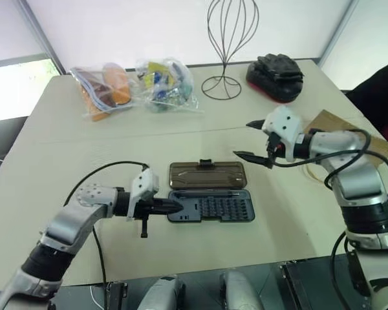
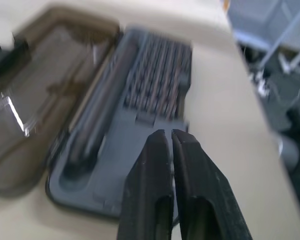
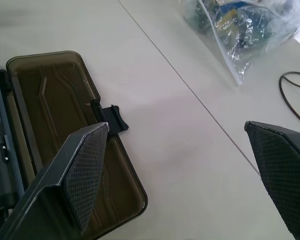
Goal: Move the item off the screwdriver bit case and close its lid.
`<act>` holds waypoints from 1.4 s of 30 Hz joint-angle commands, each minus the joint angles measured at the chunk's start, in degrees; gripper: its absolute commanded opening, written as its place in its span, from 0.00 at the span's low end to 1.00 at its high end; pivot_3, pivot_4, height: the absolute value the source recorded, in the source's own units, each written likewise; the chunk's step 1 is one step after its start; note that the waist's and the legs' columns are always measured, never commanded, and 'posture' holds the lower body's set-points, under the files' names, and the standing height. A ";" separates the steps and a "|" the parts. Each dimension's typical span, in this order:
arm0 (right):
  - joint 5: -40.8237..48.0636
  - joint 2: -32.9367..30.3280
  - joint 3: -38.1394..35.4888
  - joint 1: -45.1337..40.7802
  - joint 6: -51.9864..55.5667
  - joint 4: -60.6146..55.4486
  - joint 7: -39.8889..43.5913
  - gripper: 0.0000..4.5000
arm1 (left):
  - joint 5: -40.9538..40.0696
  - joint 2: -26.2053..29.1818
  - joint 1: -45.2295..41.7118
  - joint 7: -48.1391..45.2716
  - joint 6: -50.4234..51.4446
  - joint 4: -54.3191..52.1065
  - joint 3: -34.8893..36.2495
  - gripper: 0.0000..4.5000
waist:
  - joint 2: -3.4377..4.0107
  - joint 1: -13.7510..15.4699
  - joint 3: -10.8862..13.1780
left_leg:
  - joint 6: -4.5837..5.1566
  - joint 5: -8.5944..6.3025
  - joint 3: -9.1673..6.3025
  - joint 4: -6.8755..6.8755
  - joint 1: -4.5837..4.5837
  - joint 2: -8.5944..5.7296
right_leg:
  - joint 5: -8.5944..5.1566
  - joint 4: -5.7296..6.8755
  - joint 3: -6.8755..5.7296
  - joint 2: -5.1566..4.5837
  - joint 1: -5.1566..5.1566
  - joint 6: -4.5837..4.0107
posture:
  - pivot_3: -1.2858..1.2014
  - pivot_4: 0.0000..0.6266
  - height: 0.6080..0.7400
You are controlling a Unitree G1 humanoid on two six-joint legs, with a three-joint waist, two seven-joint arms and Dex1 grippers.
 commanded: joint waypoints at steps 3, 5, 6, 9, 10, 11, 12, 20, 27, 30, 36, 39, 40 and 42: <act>-0.14 0.33 0.66 0.08 -1.93 0.12 -1.86 1.00 | 5.89 -1.81 -2.25 -0.57 -6.78 5.59 -2.13 0.01 | 0.00 0.55 0.00 | 0.00 0.00 0.02 0.00 0.00 0.00 | 0.00 0.01 0.00 0.00 -0.02 0.00 | 0.52 0.24 1.00; -0.47 0.54 1.49 0.03 -2.97 1.99 -2.13 1.00 | 7.59 -2.01 -2.36 -0.91 -7.95 6.62 -3.20 0.01 | -0.01 0.76 -0.01 | 0.00 0.00 0.03 0.03 0.01 0.00 | 0.00 0.01 0.00 -0.01 0.02 0.00 | 0.52 0.24 1.00; -1.47 0.76 2.88 -0.75 -3.80 4.80 -2.10 1.00 | 8.64 -1.89 -2.22 -1.26 -9.05 6.94 -3.91 0.01 | -0.02 0.76 -0.01 | 0.00 0.00 0.03 0.04 0.01 -0.01 | 0.00 0.01 0.00 0.00 0.04 0.00 | 0.52 0.24 1.00; -3.76 1.65 6.21 -3.89 -6.34 12.66 -1.29 1.00 | 9.98 -2.13 -2.09 -1.70 -10.65 7.59 -4.60 0.01 | -0.03 0.71 -0.02 | 0.00 0.00 0.04 0.07 0.07 -0.02 | 0.00 -0.01 0.00 0.00 0.11 0.01 | 0.52 0.24 1.00; -4.46 2.00 7.15 -5.18 -7.35 15.26 -0.84 1.00 | 10.13 -2.38 -2.17 -1.68 -10.79 7.79 -4.57 0.01 | -0.03 0.68 -0.02 | 0.00 0.00 0.05 0.07 0.08 -0.02 | 0.00 0.00 0.00 0.00 0.11 0.01 | 0.52 0.24 1.00; -5.14 2.82 8.47 -7.38 -8.58 19.08 0.23 1.00 | 10.34 -2.64 -2.29 -1.60 -10.98 8.00 -4.57 0.01 | -0.02 0.58 -0.02 | 0.00 0.00 0.08 0.06 0.08 -0.02 | 0.00 -0.01 0.01 0.00 0.09 0.01 | 0.52 0.24 1.00; -5.57 3.37 9.29 -8.93 -9.62 21.84 1.05 1.00 | 10.54 -2.86 -2.39 -1.55 -11.12 8.14 -4.58 0.01 | -0.02 0.47 -0.02 | 0.00 0.00 0.09 0.06 0.09 -0.01 | 0.00 0.01 0.01 0.00 0.09 0.01 | 0.52 0.24 1.00; -10.39 9.33 15.16 -19.57 -17.32 44.59 6.55 0.88 | 10.73 -4.08 -1.04 0.05 -10.79 7.14 -4.28 0.00 | -0.03 0.39 -0.02 | 0.00 0.00 0.00 0.04 0.09 -0.01 | 0.00 0.03 -0.03 0.03 0.07 0.01 | 0.52 0.24 1.00; -11.91 8.96 17.36 -20.34 -18.98 49.23 15.99 0.12 | 10.55 -4.54 2.21 2.23 -10.53 5.74 -3.56 0.00 | -0.01 0.38 -0.04 | 0.00 0.00 -0.01 0.03 0.12 -0.01 | 0.01 0.03 -0.04 0.04 0.10 0.01 | 0.52 0.24 1.00; -13.14 9.52 17.88 -20.49 -20.44 51.31 16.58 0.01 | 10.37 -5.21 2.77 3.12 -10.28 5.83 -3.33 0.00 | -0.14 0.32 -0.19 | 0.00 0.00 -0.06 0.00 0.20 0.01 | 0.01 0.03 -0.06 0.04 0.17 0.01 | 0.52 0.24 1.00; -15.75 11.74 17.91 -22.42 -26.99 57.78 13.81 0.01 | 10.36 -5.74 3.97 3.80 -10.15 6.15 -3.27 0.00 | -0.11 0.28 -0.25 | 0.00 -0.01 -0.01 -0.12 0.79 0.02 | 0.00 0.01 -0.04 0.05 0.66 0.01 | 0.52 0.24 1.00; -16.71 11.62 16.70 -23.49 -33.20 58.49 9.82 0.01 | 10.52 -5.76 4.25 3.75 -10.66 6.77 -3.22 0.00 | -0.11 0.13 -0.28 | -0.01 -0.01 0.01 -0.20 1.07 0.05 | 0.00 0.00 0.01 0.07 0.90 0.01 | 0.52 0.24 1.00; -17.08 11.26 16.30 -23.77 -35.18 58.21 8.29 0.01 | 10.55 -5.78 4.25 3.73 -10.73 6.91 -3.21 0.00 | -0.10 0.02 -0.27 | -0.01 -0.01 0.04 -0.18 1.07 0.05 | 0.00 0.01 0.03 0.07 0.89 0.01 | 0.52 0.24 1.00; -17.65 9.96 15.24 -23.82 -38.18 55.72 5.57 0.01 | 10.48 -5.77 4.30 3.68 -10.78 7.03 -3.13 0.00 | -0.07 -0.01 -0.26 | -0.01 -0.01 0.08 -0.13 1.06 0.05 | 0.00 0.03 0.07 0.08 0.88 0.01 | 0.52 0.24 1.00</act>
